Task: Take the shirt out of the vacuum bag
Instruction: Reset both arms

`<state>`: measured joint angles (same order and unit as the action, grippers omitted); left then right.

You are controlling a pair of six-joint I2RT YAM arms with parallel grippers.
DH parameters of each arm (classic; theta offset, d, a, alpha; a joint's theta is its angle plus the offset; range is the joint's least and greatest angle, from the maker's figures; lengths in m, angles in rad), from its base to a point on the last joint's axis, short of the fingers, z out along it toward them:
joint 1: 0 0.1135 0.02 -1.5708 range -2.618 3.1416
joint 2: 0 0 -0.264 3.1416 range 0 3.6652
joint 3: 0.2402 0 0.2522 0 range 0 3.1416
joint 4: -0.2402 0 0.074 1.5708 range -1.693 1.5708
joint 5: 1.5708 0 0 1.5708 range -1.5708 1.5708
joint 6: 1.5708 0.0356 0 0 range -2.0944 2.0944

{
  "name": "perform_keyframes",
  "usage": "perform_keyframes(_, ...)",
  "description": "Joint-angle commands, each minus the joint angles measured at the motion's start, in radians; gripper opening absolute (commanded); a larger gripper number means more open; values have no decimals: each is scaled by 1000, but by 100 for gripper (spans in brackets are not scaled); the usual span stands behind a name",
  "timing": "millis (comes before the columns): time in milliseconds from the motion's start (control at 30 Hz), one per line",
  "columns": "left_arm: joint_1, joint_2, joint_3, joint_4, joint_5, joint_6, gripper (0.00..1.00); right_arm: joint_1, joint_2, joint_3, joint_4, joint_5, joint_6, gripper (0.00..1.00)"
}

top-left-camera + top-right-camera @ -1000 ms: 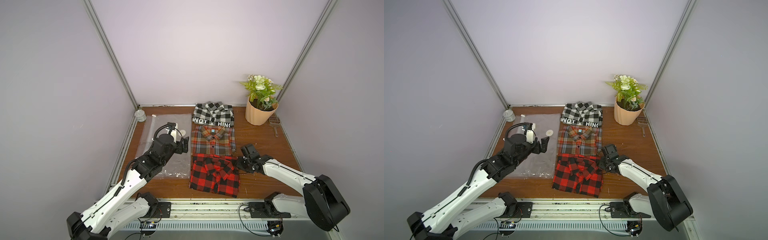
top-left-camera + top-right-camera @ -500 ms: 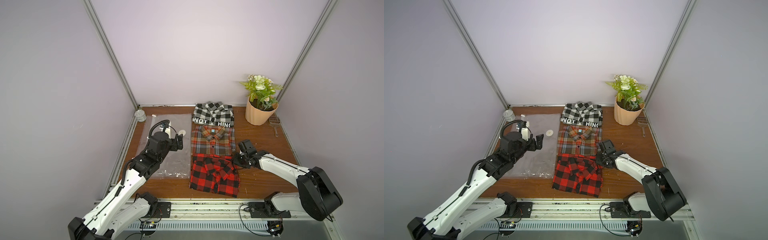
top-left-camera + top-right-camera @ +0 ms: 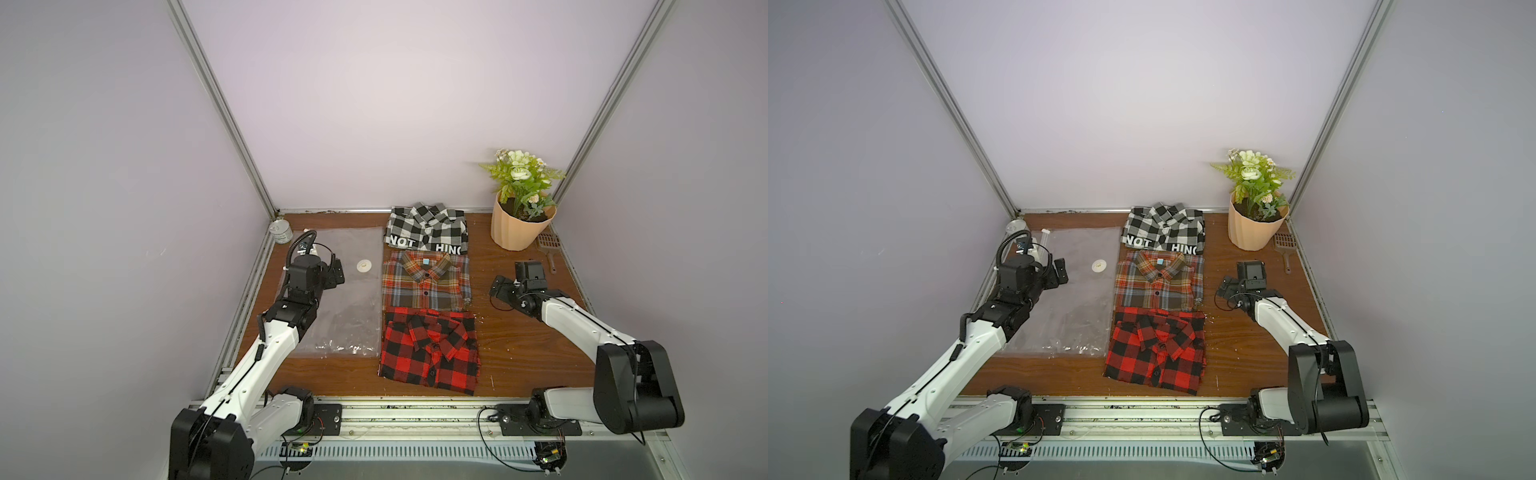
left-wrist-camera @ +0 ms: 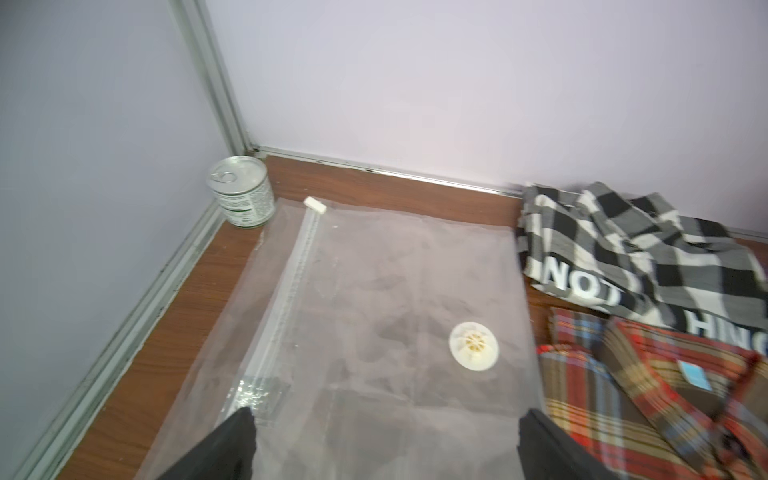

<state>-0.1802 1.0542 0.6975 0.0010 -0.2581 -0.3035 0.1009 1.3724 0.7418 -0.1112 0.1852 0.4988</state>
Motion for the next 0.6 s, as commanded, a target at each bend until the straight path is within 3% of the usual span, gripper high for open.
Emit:
perform_keyframes(0, 31, 20, -87, 307, -147, 93, 100, -37, 46, 57, 139, 116, -102, 99)
perform_keyframes(133, 39, 55, -289, 729, -211, 252, 100, -60, 54, -23, 397, 203, -165, 99)
perform_keyframes(333, 86, 155, -466, 1029, -193, 288, 100, -59, 29, -266, 955, 178, -321, 99)
perform_keyframes(567, 87, 338, -518, 1225, -61, 290, 100, -50, 49, -309, 1106, 96, -415, 99)
